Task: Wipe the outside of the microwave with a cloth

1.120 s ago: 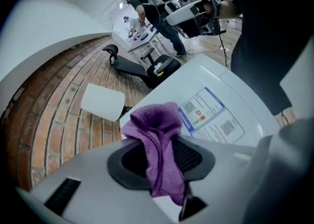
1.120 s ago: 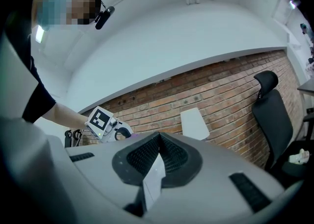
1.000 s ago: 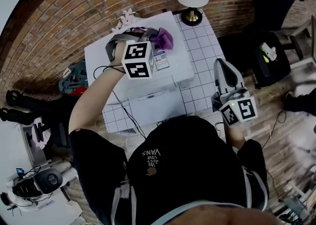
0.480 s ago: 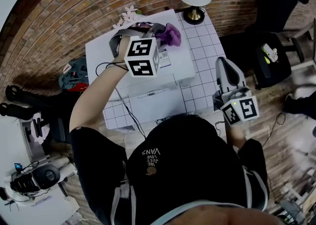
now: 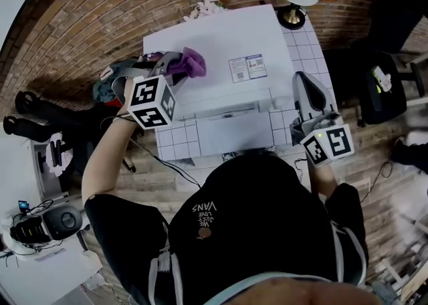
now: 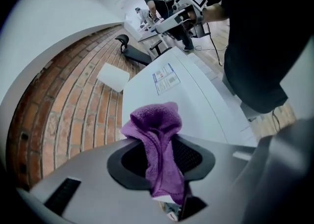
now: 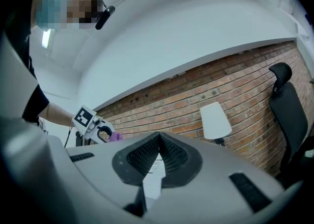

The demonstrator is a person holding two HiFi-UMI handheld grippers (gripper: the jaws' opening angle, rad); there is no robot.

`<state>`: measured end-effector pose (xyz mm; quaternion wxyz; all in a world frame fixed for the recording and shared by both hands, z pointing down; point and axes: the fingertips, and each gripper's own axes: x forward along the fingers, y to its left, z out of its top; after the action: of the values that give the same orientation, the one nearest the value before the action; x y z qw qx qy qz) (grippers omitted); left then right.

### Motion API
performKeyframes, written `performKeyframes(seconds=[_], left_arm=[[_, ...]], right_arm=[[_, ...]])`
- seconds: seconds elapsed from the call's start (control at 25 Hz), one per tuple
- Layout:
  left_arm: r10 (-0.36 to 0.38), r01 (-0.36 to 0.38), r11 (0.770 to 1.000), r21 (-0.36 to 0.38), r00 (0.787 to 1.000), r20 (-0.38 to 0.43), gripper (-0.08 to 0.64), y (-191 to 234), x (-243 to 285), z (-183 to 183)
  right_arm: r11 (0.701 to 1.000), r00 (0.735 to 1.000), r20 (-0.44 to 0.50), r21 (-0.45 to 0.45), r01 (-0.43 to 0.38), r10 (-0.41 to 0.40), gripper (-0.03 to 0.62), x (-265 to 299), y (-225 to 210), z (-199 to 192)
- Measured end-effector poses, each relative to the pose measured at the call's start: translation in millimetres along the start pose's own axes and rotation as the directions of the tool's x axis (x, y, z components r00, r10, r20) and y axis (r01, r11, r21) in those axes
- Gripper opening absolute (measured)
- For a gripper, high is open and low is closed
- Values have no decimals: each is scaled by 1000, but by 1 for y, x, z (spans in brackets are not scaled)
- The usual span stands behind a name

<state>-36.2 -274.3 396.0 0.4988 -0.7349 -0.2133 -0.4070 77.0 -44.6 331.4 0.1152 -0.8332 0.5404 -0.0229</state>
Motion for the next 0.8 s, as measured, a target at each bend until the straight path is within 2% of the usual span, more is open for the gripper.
performKeyframes(seconds=[0.12,0.24,0.44,0.6,0.8], left_arm=[[-1,-1,999,-49,999,-33,133,-23,-23,-40],[-5,0,998,-68,998,-66,133,-46,-41,-72],[-26,20,997,-74,996,-89,133,-74,-57,-101],[-44,39,997,-72,997,-67,133,-83,-52,-99],[-53,53,998,-16,999,3,133,-74,-35,-57]], right_arm=[[1000,1000,-7,1,-18,18,-3,9,22,-6],[999,999,-11,2,-36,36,-3,18,42,-12],[998,998,-15,2,-58,58,-2,25,67,-18],[999,998,-14,-2,-54,54,-3,24,70,-19],[1000,1000,-6,-8,-23,23,-3,14,53,-12]])
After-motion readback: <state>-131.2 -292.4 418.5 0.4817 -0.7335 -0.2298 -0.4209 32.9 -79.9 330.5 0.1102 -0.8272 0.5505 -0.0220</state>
